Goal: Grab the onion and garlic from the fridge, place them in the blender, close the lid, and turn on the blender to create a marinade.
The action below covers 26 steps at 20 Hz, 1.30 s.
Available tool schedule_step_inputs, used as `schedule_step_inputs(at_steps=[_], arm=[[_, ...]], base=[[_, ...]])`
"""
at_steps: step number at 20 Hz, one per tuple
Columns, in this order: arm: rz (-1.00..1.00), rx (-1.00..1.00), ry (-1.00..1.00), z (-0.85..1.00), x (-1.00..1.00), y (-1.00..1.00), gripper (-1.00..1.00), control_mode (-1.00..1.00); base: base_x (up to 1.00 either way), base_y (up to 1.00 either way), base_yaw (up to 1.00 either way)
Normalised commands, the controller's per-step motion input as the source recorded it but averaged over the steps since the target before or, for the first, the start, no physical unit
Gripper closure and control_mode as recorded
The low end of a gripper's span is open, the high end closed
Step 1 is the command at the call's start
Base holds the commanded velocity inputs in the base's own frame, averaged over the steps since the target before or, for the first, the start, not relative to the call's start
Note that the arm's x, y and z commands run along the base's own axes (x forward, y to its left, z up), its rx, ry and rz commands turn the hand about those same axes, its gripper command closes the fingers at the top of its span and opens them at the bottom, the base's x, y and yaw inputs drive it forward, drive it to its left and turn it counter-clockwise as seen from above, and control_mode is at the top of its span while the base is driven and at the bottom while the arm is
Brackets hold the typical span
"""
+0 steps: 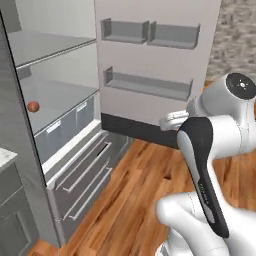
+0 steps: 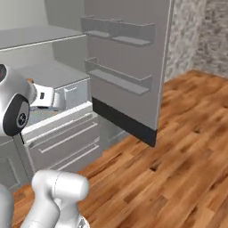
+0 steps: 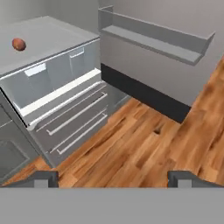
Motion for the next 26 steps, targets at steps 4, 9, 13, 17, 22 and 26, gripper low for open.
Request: schedule_step_inputs(at_steps=[4,9,13,17,22,26], arm=[[0.0,0.0,0.0,0.0,0.0,0.0,-1.0,1.0],[0.0,0.0,0.0,0.0,0.0,0.0,-1.0,1.0],[0.0,0.0,0.0,0.0,0.0,0.0,-1.0,1.0],[0.0,0.0,0.0,0.0,0.0,0.0,-1.0,1.0],[0.0,0.0,0.0,0.0,0.0,0.0,-1.0,1.0],[0.0,0.0,0.0,0.0,0.0,0.0,-1.0,1.0]], base=[[0.28,0.01,0.85],[0.76,-0.11,0.71],[0.99,-0.5,0.54],[0.88,-0.61,0.36],[0.6,-0.52,0.18],[0.42,-0.36,0.12]])
